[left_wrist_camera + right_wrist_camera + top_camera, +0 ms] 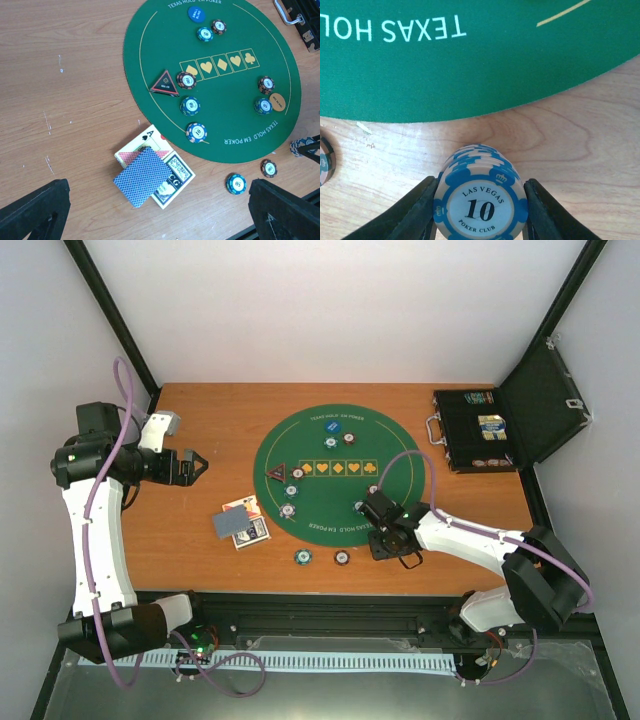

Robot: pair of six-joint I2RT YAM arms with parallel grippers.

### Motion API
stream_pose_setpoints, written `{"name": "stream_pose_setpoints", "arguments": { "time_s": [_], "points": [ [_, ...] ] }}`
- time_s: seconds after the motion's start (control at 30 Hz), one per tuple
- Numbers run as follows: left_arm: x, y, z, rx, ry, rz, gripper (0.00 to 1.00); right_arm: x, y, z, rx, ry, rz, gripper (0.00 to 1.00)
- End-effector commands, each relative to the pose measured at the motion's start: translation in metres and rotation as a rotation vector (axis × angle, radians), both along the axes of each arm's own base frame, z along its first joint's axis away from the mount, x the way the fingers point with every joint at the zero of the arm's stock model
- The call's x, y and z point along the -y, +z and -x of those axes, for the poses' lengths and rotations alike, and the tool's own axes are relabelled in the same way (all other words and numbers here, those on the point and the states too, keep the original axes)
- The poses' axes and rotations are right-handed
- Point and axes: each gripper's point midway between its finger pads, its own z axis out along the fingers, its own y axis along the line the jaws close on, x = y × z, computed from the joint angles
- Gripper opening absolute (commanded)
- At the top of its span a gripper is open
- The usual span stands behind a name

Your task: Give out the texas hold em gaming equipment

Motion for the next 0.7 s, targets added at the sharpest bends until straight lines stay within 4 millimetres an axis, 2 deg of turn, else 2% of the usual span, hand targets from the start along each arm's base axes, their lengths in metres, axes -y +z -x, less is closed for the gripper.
{"name": "stream_pose_setpoints", "arguments": {
  "time_s": [0.0, 0.23, 0.43, 0.53, 0.67],
  "points": [
    [-0.001, 0.013, 0.001, 0.039, -0.005, -0.015, 1.0, 0.001, 0.006, -0.003, 0.008, -0.007, 0.003, 0.33],
    [0.0, 0.011, 0.001, 0.033, -0.006, -0.012, 1.0, -0.006, 0.04, -0.016, 0.064, -0.001, -0.02, 0.3],
    [-0.001, 0.008, 0.001, 0.027, -0.006, -0.016, 1.0, -0.023, 0.08, -0.044, 0.139, 0.021, -0.025, 0.3],
    [-0.002, 0.007, 0.001, 0.024, -0.005, -0.016, 1.0, -0.029, 0.097, -0.072, 0.179, 0.025, -0.018, 0.31],
    [-0.002, 0.005, 0.0, 0.018, -0.003, -0.011, 1.0, -0.033, 0.117, -0.131, 0.237, -0.014, -0.043, 0.31]
  ]
}}
